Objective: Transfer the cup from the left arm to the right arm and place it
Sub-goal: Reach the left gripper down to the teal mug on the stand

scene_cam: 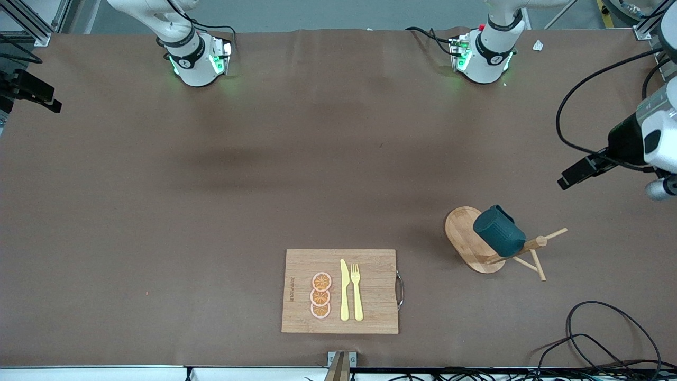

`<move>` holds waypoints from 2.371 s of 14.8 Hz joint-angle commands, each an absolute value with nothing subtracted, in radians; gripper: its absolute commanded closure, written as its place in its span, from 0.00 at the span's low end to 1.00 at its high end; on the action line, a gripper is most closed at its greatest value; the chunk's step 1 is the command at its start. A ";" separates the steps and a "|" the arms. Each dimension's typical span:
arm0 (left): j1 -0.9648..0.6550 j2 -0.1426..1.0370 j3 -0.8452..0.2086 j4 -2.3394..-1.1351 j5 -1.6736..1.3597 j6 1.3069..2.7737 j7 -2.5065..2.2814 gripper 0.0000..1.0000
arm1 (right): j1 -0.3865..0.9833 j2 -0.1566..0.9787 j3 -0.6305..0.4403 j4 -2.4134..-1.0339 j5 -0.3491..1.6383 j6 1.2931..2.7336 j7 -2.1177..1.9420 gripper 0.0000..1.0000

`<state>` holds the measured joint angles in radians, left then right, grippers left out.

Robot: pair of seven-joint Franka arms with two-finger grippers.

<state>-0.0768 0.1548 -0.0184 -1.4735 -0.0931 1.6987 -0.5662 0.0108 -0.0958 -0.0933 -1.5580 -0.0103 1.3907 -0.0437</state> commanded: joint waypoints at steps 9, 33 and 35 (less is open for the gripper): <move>-0.097 0.414 -0.018 -1.467 -0.196 1.859 -0.946 0.00 | 0.014 -0.114 -0.092 -1.574 -0.020 1.396 -0.041 0.00; -0.114 0.497 -0.052 -1.466 -0.204 1.951 -1.003 0.40 | 0.008 -0.114 -0.095 -1.574 -0.018 1.397 -0.031 0.00; -0.104 0.485 -0.077 -1.468 -0.213 1.947 -1.014 0.40 | 0.009 -0.114 -0.095 -1.574 -0.018 1.397 -0.032 0.00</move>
<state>-0.1102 0.5087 -0.0563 -1.4647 -0.1890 1.9587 -0.9897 0.0104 -0.0958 -0.0982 -1.5579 -0.0103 1.3908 -0.0433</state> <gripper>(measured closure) 0.154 0.000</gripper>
